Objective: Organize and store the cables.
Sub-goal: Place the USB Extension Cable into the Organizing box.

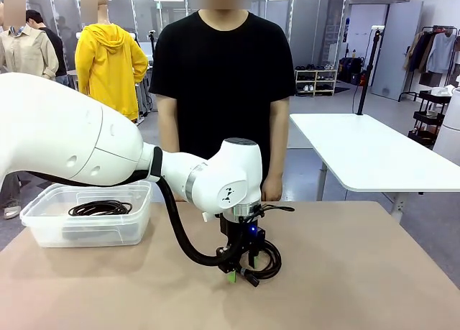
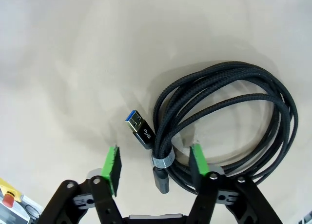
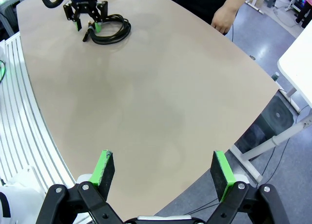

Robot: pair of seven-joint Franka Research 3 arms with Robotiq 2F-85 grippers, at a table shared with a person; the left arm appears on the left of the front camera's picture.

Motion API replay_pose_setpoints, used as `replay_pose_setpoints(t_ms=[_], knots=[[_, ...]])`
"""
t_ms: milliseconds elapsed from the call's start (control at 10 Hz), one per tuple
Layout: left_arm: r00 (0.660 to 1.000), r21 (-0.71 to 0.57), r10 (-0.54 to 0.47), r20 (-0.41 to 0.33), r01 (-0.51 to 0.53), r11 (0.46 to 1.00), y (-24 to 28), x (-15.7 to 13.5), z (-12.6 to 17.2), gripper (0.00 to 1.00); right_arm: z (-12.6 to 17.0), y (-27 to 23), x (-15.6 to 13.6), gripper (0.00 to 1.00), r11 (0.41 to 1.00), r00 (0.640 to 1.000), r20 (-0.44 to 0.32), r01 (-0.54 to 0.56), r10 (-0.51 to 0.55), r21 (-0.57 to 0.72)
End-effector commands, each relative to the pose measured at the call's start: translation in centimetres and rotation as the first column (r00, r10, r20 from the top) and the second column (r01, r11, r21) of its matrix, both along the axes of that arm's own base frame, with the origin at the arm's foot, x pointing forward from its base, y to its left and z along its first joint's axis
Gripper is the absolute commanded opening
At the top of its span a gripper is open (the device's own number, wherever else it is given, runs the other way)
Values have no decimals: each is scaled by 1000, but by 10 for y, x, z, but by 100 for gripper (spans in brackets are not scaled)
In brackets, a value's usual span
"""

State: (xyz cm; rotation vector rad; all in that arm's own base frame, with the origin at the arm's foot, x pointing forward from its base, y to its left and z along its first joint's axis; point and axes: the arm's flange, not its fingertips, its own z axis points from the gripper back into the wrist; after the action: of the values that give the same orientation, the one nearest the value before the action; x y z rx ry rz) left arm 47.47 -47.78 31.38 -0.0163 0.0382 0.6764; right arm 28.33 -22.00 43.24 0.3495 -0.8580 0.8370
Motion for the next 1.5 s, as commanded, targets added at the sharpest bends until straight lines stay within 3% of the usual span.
replay_pose_setpoints(t_ms=[0,300,500,600,700,900,1100,1300,1400], knots=[[999,18,27,19,-28,999,3,-8,-3,0,-1,-1,0,100,1000,1000,11,-1,1,3],[999,30,39,30,-40,999,1,-8,-6,4,-1,-1,0,100,1000,1000,11,-1,1,3],[998,23,35,55,-37,999,0,-8,-3,0,-1,-1,0,100,1000,1000,11,-1,1,3],[996,27,5,91,-7,1000,2,-11,10,0,-1,-1,0,100,1000,1000,11,-1,1,3],[988,52,-29,154,21,998,8,-19,38,13,-1,-1,0,100,1000,1000,11,-1,1,3],[961,116,-115,253,88,989,20,-36,105,13,-1,-1,0,100,1000,1000,11,-1,1,3],[933,201,-262,246,215,956,23,-42,141,13,-1,-1,0,100,1000,1000,11,-1,1,3],[925,196,-270,266,222,955,22,-37,157,13,-1,-1,0,100,1000,1000,11,-1,1,3],[897,187,-349,271,307,933,12,-34,158,13,-1,-1,0,100,1000,1000,11,-1,1,3]])
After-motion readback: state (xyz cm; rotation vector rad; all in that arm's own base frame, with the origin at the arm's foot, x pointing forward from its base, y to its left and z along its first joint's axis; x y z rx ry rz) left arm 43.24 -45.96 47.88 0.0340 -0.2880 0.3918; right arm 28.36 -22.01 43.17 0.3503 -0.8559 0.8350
